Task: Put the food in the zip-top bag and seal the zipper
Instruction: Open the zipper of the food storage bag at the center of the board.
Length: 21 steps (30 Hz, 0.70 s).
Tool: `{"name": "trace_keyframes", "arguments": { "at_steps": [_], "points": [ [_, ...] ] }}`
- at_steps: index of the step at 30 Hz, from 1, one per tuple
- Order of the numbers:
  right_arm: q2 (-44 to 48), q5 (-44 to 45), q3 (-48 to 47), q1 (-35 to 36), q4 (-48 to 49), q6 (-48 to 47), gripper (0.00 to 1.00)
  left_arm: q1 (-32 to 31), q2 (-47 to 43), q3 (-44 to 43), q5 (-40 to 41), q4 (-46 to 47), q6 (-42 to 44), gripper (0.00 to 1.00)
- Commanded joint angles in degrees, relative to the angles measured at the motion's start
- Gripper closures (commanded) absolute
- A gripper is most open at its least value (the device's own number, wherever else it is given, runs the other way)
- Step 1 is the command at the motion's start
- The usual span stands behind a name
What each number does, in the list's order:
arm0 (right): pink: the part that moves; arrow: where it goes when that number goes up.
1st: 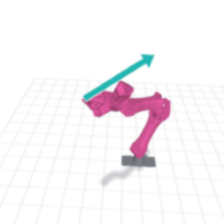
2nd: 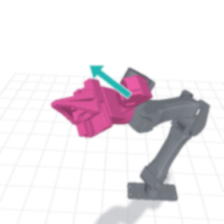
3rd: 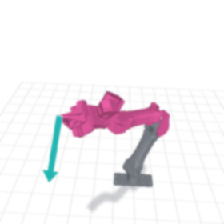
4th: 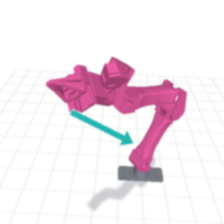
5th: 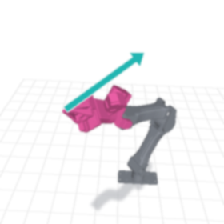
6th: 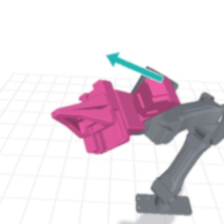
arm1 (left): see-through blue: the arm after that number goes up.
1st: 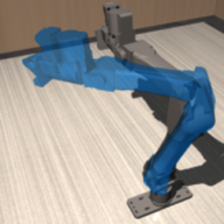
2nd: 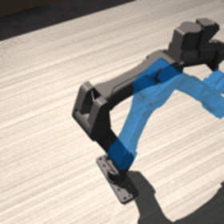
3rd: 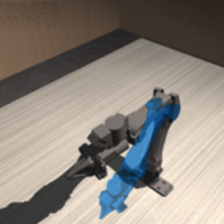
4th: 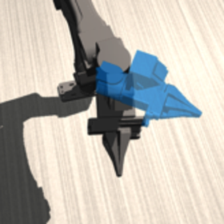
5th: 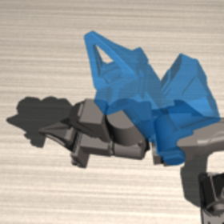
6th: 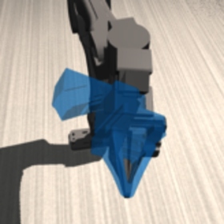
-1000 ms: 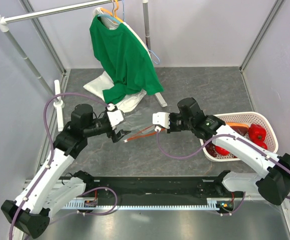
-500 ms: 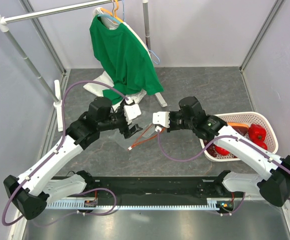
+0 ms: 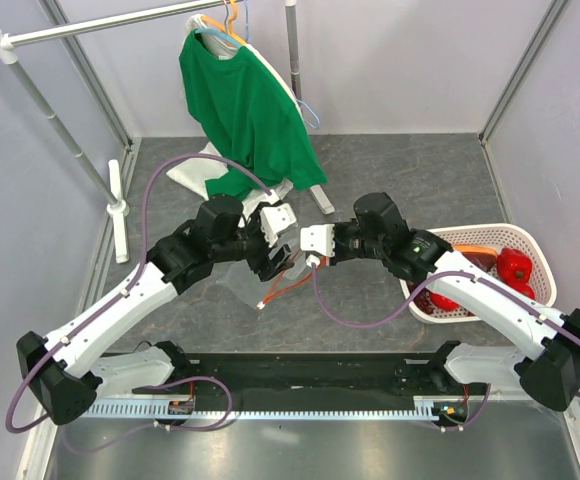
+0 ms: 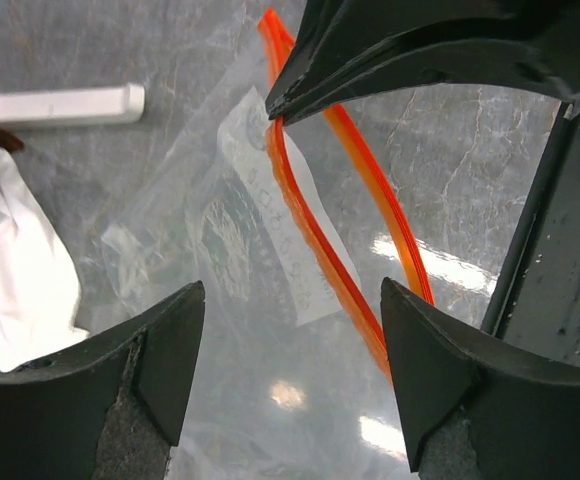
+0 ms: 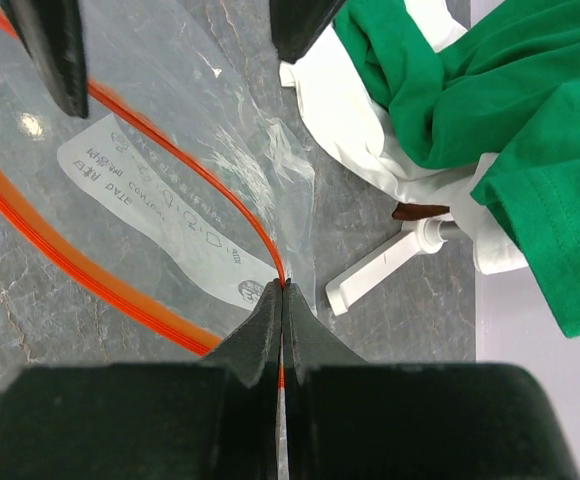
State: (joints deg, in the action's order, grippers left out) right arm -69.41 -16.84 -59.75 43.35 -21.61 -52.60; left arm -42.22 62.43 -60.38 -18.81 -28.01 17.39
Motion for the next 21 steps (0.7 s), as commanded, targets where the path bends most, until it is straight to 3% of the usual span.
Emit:
{"name": "trace_keyframes", "arguments": {
  "at_steps": [1,7,21],
  "points": [
    [0.50,-0.56,-2.13,0.94,1.92,-1.54,1.00,-0.41,1.89,-2.81,3.25,-1.17,-8.41,0.25],
    [0.50,0.40,-2.30,2.08,2.09,-1.80,1.00,-0.41,3.66,-2.99,3.34,-1.52,-14.74,0.25],
    [-1.08,3.30,-3.53,5.16,0.25,-3.30,1.00,-0.85,9.55,-5.27,11.95,-6.00,-16.77,0.23]
  ]
}}
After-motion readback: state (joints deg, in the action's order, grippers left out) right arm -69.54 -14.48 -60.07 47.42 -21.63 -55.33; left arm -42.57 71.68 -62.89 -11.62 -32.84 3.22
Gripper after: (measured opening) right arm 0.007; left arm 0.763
